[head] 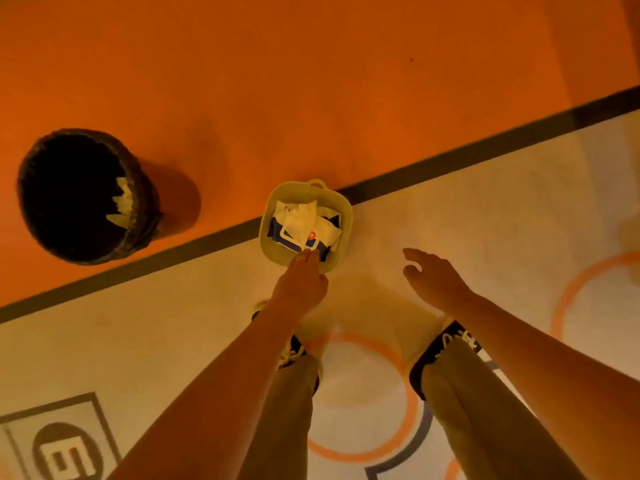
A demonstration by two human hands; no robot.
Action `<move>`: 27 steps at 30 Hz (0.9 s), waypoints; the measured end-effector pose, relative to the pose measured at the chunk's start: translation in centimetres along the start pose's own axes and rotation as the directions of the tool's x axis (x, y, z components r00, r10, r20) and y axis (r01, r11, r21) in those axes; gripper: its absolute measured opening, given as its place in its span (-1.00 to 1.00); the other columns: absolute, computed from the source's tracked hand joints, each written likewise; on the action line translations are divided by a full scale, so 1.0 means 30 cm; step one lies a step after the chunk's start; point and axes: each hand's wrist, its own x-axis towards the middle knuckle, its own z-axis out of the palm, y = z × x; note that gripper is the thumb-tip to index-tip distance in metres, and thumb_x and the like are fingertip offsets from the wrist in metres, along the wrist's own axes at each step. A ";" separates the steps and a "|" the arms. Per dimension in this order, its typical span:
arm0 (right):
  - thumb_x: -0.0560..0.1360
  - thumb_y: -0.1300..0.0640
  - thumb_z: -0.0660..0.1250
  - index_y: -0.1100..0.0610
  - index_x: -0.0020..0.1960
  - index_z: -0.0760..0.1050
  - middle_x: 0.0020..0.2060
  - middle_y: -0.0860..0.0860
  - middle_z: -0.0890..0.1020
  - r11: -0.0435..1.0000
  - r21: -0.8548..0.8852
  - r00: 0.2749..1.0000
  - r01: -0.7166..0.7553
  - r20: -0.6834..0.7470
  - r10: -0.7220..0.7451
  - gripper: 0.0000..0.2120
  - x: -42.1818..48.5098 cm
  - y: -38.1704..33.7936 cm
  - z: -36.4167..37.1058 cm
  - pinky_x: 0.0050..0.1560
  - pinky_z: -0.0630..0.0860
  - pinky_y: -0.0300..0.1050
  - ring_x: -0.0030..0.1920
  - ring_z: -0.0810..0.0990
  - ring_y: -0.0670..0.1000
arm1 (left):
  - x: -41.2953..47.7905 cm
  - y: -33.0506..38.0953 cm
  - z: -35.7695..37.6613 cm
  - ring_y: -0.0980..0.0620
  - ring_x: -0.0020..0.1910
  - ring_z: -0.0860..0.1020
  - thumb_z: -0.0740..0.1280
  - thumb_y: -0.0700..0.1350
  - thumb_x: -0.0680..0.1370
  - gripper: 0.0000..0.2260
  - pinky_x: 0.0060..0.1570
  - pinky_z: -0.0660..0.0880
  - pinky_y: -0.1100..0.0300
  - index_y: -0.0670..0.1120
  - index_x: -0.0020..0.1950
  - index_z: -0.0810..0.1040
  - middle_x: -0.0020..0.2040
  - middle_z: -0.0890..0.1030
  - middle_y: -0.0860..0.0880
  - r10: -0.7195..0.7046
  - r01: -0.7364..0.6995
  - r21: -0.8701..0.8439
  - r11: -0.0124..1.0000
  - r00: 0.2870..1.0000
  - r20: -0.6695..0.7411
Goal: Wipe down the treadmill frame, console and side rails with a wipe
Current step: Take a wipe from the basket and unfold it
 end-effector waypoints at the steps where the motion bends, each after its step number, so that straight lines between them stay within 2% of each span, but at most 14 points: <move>1: 0.68 0.15 0.12 0.08 0.54 0.29 0.49 0.07 0.39 1.000 0.005 1.000 -0.002 -0.010 0.002 -0.57 0.037 0.014 0.019 0.37 0.37 0.00 0.40 0.45 0.16 | 0.045 -0.009 0.016 -0.11 0.60 0.11 0.14 -0.13 0.70 -0.48 0.51 0.14 0.07 -0.18 0.62 0.06 0.62 0.14 -0.15 0.021 -0.021 0.010 1.000 0.999 -0.032; 6: 0.67 0.15 0.12 0.10 0.53 0.31 0.49 0.07 0.39 0.997 -0.029 0.997 -0.070 0.029 0.071 -0.58 0.187 0.137 0.127 0.44 0.26 -0.04 0.46 0.37 0.11 | 0.274 -0.056 0.078 -0.23 0.58 0.12 0.16 -0.07 0.70 -0.47 0.48 0.28 -0.11 -0.15 0.63 0.08 0.61 0.13 -0.21 -0.062 0.067 0.020 0.998 0.980 -0.188; 10: 0.67 0.15 0.13 0.09 0.51 0.35 0.45 0.07 0.44 0.997 -0.028 0.997 -0.068 0.043 0.069 -0.60 0.239 0.201 0.206 0.44 0.28 -0.03 0.44 0.40 0.11 | 0.381 -0.054 0.096 -0.26 0.53 0.20 0.20 -0.10 0.69 -0.46 0.41 0.33 -0.13 -0.09 0.63 0.06 0.59 0.16 -0.19 -0.113 0.121 0.015 0.992 0.955 -0.275; 13: 0.67 0.15 0.15 0.10 0.47 0.39 0.43 0.06 0.47 0.999 -0.026 0.998 -0.041 0.043 0.042 -0.63 0.252 0.225 0.232 0.43 0.31 -0.04 0.41 0.44 0.10 | 0.421 -0.065 0.118 -0.27 0.48 0.24 0.20 -0.12 0.69 -0.45 0.38 0.36 -0.13 -0.05 0.63 0.05 0.56 0.19 -0.20 -0.104 0.146 0.108 0.983 0.940 -0.325; 17: 0.68 0.17 0.12 0.12 0.44 0.42 0.42 0.07 0.47 0.997 -0.072 0.998 -0.037 0.044 0.040 -0.65 0.256 0.237 0.215 0.39 0.27 -0.11 0.40 0.44 0.09 | 0.430 -0.095 0.135 -0.24 0.45 0.29 0.24 -0.18 0.67 -0.42 0.36 0.37 -0.10 -0.09 0.62 0.03 0.50 0.24 -0.23 -0.054 0.120 0.241 0.963 0.963 -0.264; 19: 0.69 0.17 0.11 0.12 0.42 0.44 0.41 0.07 0.48 0.996 -0.088 0.998 -0.033 0.044 0.037 -0.66 0.252 0.225 0.194 0.38 0.26 -0.13 0.39 0.44 0.09 | 0.417 -0.106 0.140 -0.22 0.44 0.34 0.25 -0.21 0.67 -0.42 0.35 0.39 -0.08 -0.11 0.62 0.04 0.49 0.28 -0.23 -0.044 0.097 0.243 0.965 0.975 -0.216; 27: 0.68 0.17 0.12 0.13 0.38 0.49 0.40 0.08 0.49 0.996 -0.066 0.996 -0.055 0.070 0.059 -0.67 0.125 0.101 0.091 0.37 0.29 -0.11 0.38 0.45 0.11 | 0.248 -0.090 0.056 -0.23 0.48 0.32 0.20 -0.20 0.69 -0.51 0.44 0.35 -0.11 -0.08 0.61 0.18 0.54 0.26 -0.19 -0.118 0.113 -0.037 0.993 0.981 -0.156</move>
